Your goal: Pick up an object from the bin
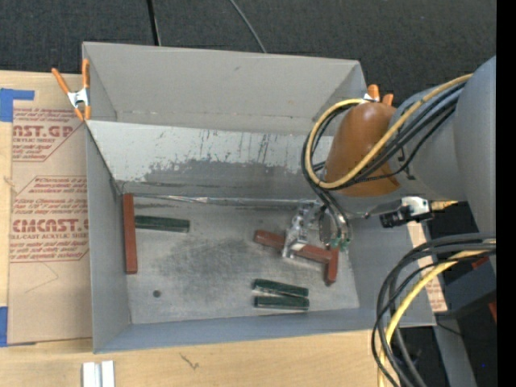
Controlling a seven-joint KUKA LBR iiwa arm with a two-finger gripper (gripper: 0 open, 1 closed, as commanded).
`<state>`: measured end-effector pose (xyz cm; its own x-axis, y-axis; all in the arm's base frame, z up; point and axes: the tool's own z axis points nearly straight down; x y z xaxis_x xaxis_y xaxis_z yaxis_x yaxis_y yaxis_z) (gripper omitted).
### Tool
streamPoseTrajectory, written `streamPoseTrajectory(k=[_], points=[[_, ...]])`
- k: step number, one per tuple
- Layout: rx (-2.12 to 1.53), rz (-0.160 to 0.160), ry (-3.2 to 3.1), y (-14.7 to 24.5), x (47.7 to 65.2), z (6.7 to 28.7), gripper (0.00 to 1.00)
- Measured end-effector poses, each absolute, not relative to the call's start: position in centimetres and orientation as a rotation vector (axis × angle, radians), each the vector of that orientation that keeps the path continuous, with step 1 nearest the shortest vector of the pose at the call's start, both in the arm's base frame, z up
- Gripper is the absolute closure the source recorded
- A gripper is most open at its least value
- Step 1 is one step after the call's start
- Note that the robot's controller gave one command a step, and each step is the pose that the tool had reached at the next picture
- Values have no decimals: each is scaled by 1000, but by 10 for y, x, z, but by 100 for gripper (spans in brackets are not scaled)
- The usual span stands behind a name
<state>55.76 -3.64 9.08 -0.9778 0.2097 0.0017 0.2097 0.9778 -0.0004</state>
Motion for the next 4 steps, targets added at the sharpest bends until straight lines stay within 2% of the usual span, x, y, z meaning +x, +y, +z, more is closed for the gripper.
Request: streamPoseTrajectory(k=[2,4], points=[[-331,-2,-3125,-36,558,132,100],[-330,-2,-3123,-36,558,164,100]])
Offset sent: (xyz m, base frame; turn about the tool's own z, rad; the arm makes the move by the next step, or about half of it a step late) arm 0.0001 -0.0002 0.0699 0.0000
